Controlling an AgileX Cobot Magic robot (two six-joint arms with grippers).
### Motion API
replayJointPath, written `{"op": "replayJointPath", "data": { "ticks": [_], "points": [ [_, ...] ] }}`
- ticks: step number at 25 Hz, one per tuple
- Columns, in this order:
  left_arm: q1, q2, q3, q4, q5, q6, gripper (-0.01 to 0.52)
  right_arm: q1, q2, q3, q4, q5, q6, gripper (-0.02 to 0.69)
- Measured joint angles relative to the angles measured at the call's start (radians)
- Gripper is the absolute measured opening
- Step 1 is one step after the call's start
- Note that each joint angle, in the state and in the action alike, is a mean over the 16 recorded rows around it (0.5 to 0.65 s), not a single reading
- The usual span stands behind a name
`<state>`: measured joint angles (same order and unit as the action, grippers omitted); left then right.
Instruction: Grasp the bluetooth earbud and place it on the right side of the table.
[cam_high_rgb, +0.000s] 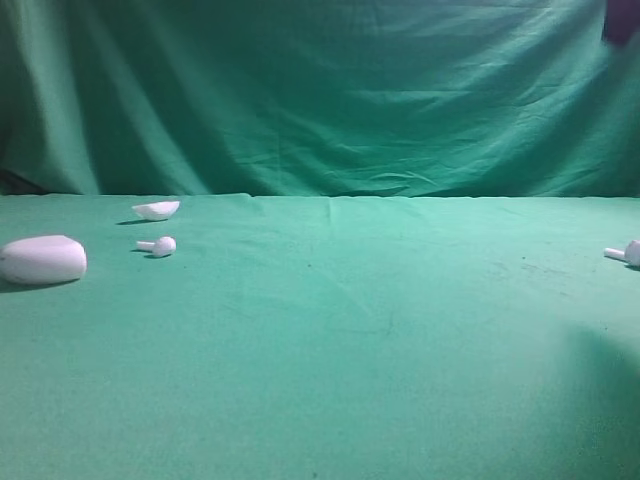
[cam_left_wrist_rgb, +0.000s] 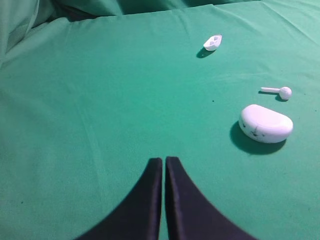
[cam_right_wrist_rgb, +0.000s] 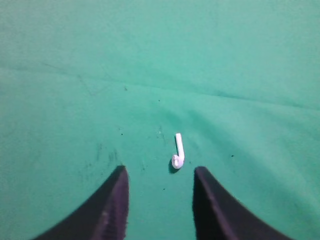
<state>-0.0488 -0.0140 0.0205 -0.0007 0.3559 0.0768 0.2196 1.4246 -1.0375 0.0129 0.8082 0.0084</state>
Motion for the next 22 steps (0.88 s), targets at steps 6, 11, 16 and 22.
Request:
{"op": "replayJointPath", "data": {
  "ticks": [6,11,16,22],
  "points": [
    [0.000,0.000,0.000,0.000,0.000,0.000,0.000,0.000,-0.295,0.027,0.025,0.086,-0.003,0.124],
    [0.000,0.000,0.000,0.000,0.000,0.000,0.000,0.000,-0.560,0.101,0.058,0.128,-0.021,0.026],
    [0.000,0.000,0.000,0.000,0.000,0.000,0.000,0.000,-0.811,0.184,0.093,0.155,-0.054,0.000],
    [0.000,0.000,0.000,0.000,0.000,0.000,0.000,0.000,-1.048,0.254,0.135,0.173,-0.100,0.000]
  ]
}}
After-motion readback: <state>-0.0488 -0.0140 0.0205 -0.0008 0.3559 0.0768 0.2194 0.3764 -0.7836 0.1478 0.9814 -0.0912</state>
